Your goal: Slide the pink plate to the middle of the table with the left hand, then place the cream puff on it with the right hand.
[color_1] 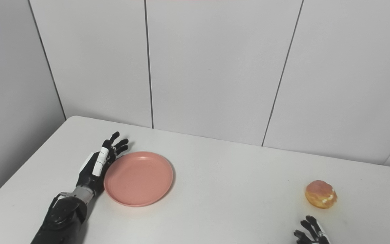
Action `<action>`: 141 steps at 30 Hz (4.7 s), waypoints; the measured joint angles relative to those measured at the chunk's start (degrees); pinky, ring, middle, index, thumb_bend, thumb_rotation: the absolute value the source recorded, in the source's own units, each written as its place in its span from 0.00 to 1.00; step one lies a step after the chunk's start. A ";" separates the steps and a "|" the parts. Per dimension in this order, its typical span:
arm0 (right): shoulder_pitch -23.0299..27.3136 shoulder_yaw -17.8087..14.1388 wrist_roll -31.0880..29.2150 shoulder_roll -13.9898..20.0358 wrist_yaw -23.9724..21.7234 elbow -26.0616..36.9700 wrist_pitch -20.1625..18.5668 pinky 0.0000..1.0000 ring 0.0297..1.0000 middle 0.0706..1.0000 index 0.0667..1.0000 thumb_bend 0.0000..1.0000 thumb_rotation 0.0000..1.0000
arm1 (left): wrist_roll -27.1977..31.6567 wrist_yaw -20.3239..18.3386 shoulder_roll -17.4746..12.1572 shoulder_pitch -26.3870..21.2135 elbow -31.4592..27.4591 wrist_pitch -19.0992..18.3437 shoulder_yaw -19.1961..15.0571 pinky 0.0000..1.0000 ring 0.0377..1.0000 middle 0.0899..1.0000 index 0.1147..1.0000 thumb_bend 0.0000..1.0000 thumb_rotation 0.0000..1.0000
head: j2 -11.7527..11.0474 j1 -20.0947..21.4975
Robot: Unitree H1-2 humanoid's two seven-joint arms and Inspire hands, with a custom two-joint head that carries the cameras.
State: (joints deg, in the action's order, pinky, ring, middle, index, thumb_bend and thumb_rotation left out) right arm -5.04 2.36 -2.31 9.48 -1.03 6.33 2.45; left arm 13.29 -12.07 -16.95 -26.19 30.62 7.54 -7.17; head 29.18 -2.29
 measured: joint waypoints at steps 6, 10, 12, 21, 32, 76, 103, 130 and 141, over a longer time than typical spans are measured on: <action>-0.20 0.90 1.42 -0.84 0.78 1.90 -2.42 0.76 0.80 0.87 0.88 0.83 1.00 | 0.03 0.00 0.49 0.03 -0.87 -1.28 0.52 0.78 0.90 0.90 0.97 0.97 0.94 | 1.49 2.90; -0.22 1.43 2.29 -1.52 1.27 2.82 -3.92 0.76 0.80 0.88 0.88 0.82 1.00 | 0.05 0.00 1.20 0.00 -0.93 -1.29 0.51 0.78 0.90 0.90 0.98 0.98 0.94 | 2.19 4.74; -0.18 1.92 3.29 -1.68 1.57 3.04 -4.14 0.76 0.79 0.87 0.88 0.81 1.00 | 0.27 -0.04 1.62 -0.06 -0.96 -1.39 0.52 0.79 0.91 0.91 0.97 0.98 0.94 | 2.55 6.33; 0.32 4.34 7.52 -4.32 2.21 4.68 -7.09 0.74 0.79 0.87 0.88 0.81 1.00 | 0.29 -1.15 5.20 -0.98 -1.60 -2.28 2.15 0.83 0.92 0.90 0.99 1.00 0.93 | 3.69 13.53; 0.74 6.01 11.38 -6.25 3.22 6.58 -10.62 0.73 0.78 0.87 0.88 0.78 1.00 | 0.02 -1.92 5.81 -1.29 -2.51 -4.50 2.77 0.80 0.91 0.90 0.98 1.00 0.96 | 5.45 17.49; 3.17 9.24 17.48 -11.51 4.27 4.67 -12.70 0.71 0.78 0.87 0.87 0.82 1.00 | -5.44 0.54 9.53 -1.40 -2.76 -2.81 5.29 0.82 0.91 0.89 0.98 0.95 0.97 | 5.36 32.61; 0.02 11.32 32.58 -8.90 4.19 13.69 -15.17 0.66 0.76 0.83 0.88 0.90 0.89 | -5.66 0.47 10.46 -3.37 -0.94 -3.15 6.00 0.84 0.92 0.90 0.99 0.94 0.97 | 4.22 31.90; 21.30 3.57 47.32 12.49 -23.09 26.78 -22.98 0.74 0.90 0.94 0.86 1.00 0.30 | -5.56 0.27 11.60 -4.95 2.54 -0.02 5.93 0.85 0.93 0.90 1.00 0.93 0.96 | 2.64 30.85; 29.80 3.41 52.26 20.76 -30.15 16.98 -22.98 0.85 0.93 0.91 0.84 1.00 0.34 | -5.55 0.28 11.67 -4.97 2.58 0.12 5.86 0.86 0.93 0.90 1.00 0.94 0.96 | 2.37 30.23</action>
State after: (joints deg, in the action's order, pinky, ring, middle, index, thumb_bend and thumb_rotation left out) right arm 24.77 5.77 49.96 30.23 -31.19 23.31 -20.53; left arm 7.74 -11.79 -5.28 -31.17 33.20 7.65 -1.31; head 31.55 27.95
